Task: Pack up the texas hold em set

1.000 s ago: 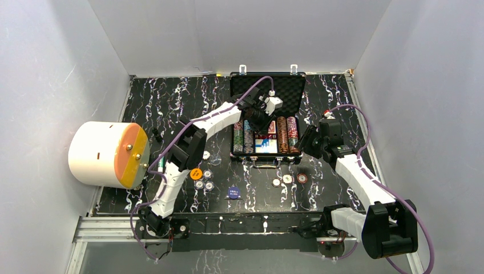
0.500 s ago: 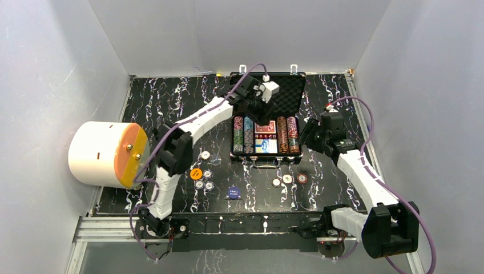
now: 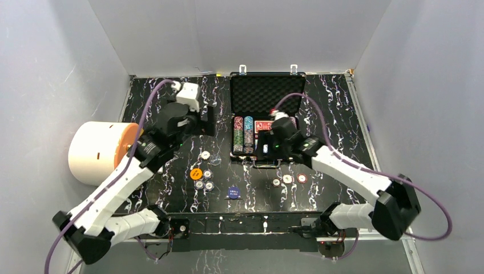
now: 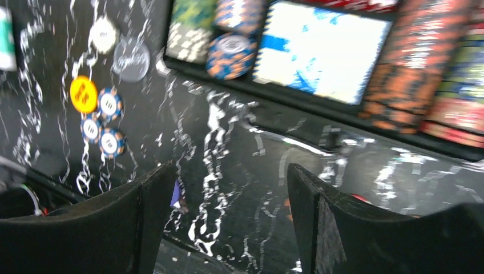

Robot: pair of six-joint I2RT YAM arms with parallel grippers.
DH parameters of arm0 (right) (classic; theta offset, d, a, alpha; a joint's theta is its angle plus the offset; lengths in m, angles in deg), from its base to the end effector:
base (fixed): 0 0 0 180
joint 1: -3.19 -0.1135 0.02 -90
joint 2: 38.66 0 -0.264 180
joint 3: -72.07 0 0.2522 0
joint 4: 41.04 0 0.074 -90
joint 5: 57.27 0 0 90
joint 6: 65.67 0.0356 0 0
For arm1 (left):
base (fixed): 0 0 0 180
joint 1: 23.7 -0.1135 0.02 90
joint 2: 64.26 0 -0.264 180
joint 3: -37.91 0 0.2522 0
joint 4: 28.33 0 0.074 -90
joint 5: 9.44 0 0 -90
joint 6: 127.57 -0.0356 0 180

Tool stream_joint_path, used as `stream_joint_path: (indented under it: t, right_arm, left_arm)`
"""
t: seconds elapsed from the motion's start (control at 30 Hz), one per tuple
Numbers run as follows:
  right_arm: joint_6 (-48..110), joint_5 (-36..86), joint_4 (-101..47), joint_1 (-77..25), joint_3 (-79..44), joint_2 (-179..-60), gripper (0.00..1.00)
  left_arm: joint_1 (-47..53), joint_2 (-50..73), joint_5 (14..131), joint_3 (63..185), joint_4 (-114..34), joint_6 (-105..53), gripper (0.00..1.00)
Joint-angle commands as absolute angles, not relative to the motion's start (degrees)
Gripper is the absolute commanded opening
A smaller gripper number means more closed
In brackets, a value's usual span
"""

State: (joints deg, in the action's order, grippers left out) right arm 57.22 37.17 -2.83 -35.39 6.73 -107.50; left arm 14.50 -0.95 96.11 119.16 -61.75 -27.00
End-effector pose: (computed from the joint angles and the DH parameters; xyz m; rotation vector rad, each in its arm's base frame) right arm 0.2035 0.1588 0.2715 -0.0761 2.3583 0.5434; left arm 0.1990 -0.1445 0.3981 0.2531 1.8275 -0.3481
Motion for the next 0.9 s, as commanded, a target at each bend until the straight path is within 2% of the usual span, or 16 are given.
stream_joint_path:
  t: [0.0,0.27,0.37,0.57,0.7,0.8,0.87]
  right_arm:
    - [60.64,46.07,-2.83,-46.97,1.25,-114.37,0.81]
    - [62.98,51.40,1.34,-62.05,-6.49,-128.26,0.92]
    - [64.10,51.14,1.84,-65.09,-8.30,-132.57,0.95]
    - [64.29,49.84,4.08,-68.50,-11.92,-140.06,0.98]
    - [59.53,42.35,3.64,-69.31,-14.37,-145.10,0.98]
    - [59.75,43.44,5.02,-70.09,-15.93,-147.22,0.98]
    - [59.92,44.59,7.36,-70.35,-17.20,-148.43,0.92]
  left_arm:
    - [14.01,-8.60,109.78,115.93,-58.85,-26.19,0.98]
    - [14.01,-13.23,118.56,111.89,-51.35,-29.22,0.98]
    - [14.01,-12.64,123.60,112.41,-50.92,-29.75,0.98]
    - [14.01,-11.13,123.47,112.66,-49.18,-32.36,0.98]
    - [13.92,-9.32,126.65,114.60,-49.55,-29.50,0.98]
    - [13.89,-8.73,125.44,114.92,-49.26,-29.24,0.98]
    - [13.83,-8.25,124.92,114.89,-49.64,-29.12,0.98]
